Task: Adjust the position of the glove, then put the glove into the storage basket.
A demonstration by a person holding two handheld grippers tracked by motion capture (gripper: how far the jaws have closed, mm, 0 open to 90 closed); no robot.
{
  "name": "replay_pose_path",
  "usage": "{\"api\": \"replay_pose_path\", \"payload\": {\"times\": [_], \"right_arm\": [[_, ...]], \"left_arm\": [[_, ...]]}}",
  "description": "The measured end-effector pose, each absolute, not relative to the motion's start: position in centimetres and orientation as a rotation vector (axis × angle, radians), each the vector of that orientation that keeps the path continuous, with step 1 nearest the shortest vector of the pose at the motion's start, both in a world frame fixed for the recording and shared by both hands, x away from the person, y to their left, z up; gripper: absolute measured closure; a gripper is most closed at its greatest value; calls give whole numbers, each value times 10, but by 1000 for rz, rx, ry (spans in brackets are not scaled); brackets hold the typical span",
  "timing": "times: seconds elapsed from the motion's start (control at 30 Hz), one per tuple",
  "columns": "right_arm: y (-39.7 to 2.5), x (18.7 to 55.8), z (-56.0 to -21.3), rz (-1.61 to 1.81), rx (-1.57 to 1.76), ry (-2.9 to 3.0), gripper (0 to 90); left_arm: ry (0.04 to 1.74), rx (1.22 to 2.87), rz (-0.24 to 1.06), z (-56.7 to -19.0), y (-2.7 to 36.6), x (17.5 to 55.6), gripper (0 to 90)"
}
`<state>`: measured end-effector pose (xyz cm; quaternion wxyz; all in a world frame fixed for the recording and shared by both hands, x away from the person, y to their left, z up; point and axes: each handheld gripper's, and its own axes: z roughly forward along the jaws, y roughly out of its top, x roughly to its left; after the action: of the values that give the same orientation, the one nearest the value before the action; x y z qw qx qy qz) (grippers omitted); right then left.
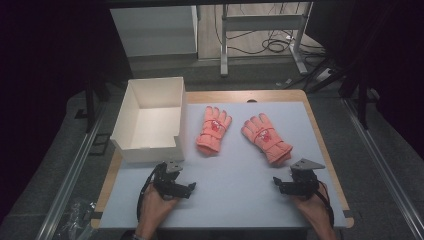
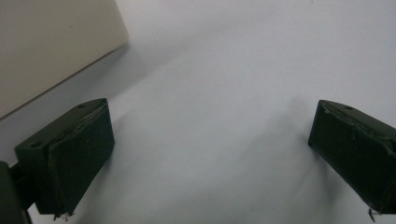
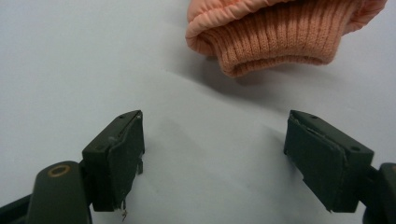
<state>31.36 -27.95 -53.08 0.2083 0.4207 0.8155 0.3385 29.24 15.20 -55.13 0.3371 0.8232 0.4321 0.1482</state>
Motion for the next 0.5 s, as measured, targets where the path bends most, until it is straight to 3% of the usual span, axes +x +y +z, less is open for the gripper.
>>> {"api": "replay_pose_path", "payload": {"times": [0.17,0.5], "right_arm": [[-279,314,-531,935,1169,2279,153],[-279,314,-531,937,1169,2282,153]], "left_arm": [[1126,2139,384,-552,152,292,3],[1125,2140,386,-552,152,292,2]]}}
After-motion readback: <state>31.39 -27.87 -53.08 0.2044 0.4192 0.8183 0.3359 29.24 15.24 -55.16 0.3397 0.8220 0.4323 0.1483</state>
